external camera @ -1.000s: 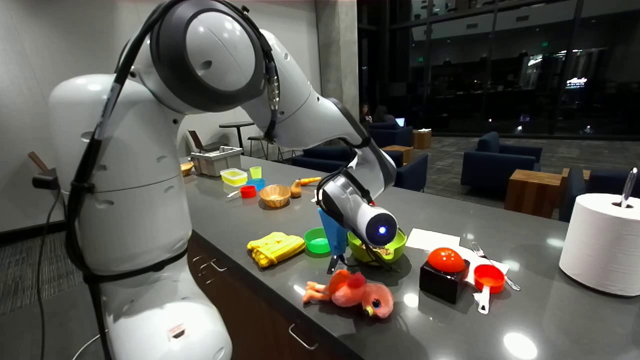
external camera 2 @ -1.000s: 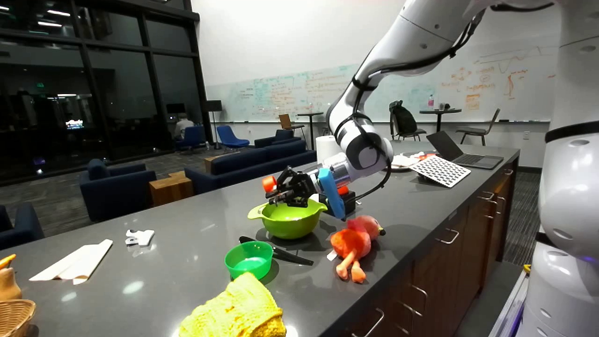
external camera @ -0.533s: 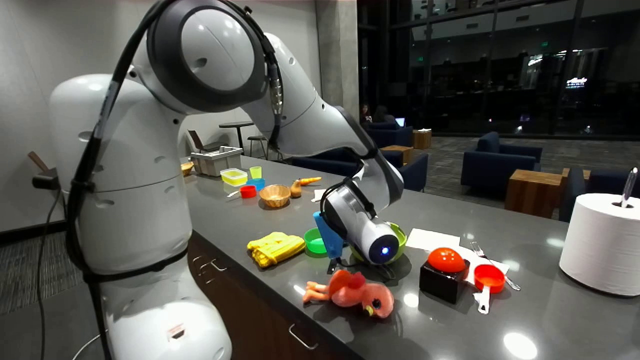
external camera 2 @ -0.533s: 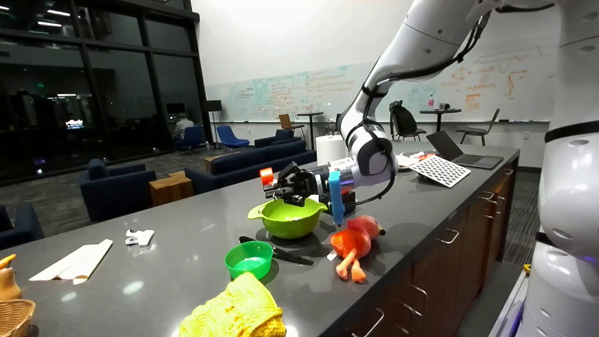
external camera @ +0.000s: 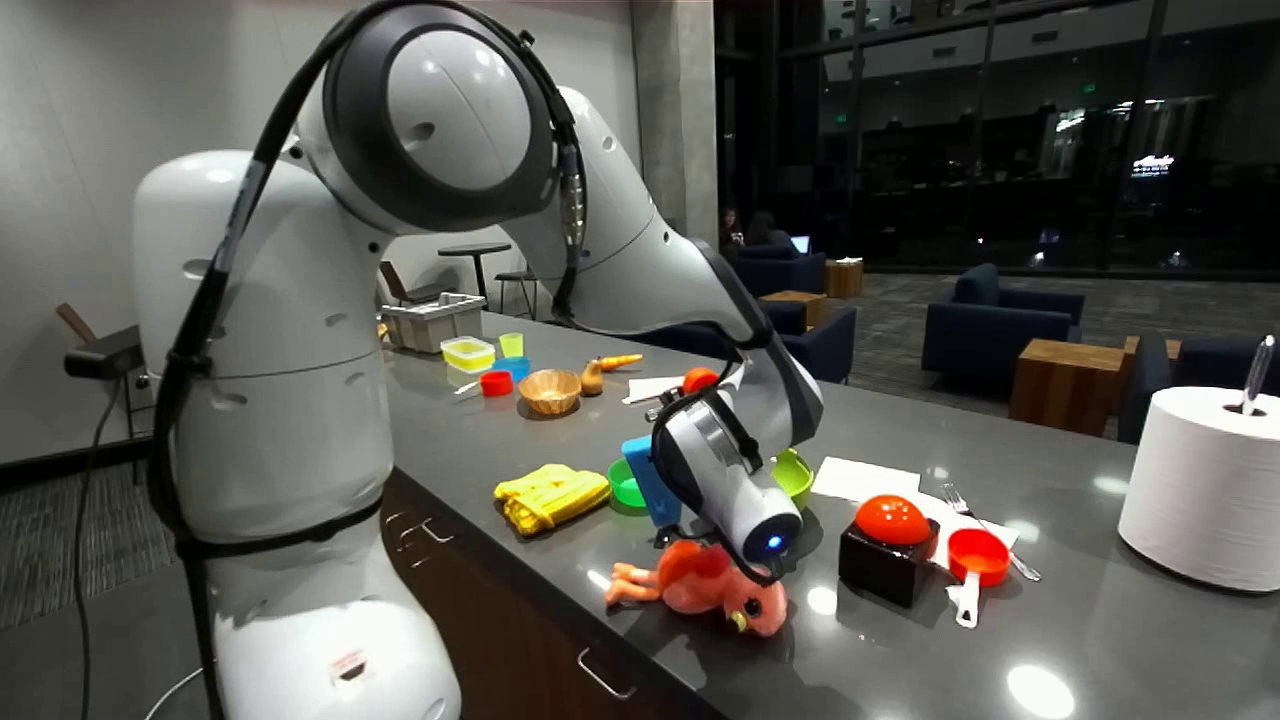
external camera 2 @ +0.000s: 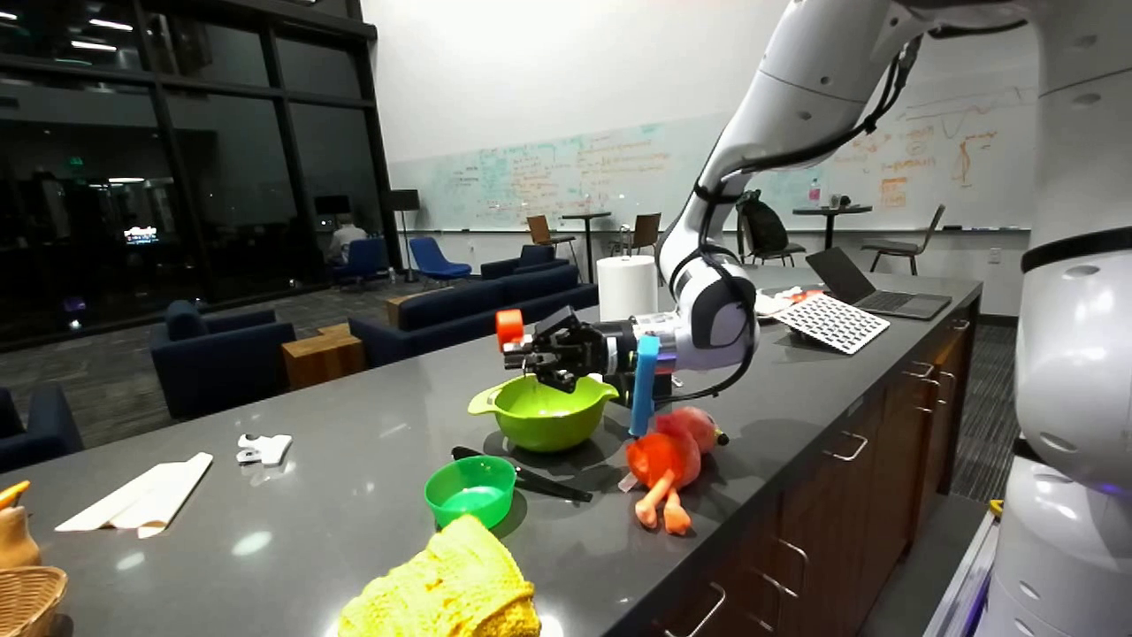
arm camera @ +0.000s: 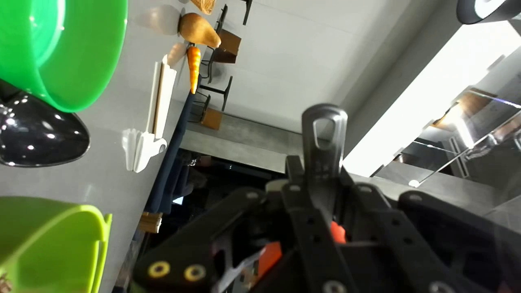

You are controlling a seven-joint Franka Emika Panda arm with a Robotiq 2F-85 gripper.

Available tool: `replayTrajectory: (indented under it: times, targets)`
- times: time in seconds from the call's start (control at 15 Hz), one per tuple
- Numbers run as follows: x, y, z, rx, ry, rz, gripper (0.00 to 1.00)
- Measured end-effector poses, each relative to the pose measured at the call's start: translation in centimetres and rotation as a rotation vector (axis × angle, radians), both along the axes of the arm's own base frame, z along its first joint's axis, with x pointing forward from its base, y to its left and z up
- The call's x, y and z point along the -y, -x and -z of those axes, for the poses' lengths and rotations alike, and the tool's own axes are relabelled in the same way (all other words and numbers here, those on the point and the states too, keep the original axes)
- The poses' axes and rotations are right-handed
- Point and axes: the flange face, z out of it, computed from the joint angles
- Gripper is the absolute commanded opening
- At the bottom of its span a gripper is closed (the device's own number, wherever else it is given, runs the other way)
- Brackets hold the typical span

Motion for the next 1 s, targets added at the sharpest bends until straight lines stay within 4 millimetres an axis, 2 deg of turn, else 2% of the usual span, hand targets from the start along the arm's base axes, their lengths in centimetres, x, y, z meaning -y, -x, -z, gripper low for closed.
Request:
replayTrajectory:
  times: [0.27,0.53,1.0]
  targets:
    - [-0.6,-0.1,1.3,0.028,-0.043,-0.030,0.05]
    - [-0.8,-1.1,2.4,0.034,-0.057,-0.046,0.05]
    - [0.9,-2.9,1.9,0.058,-0.020,-0.056,0.05]
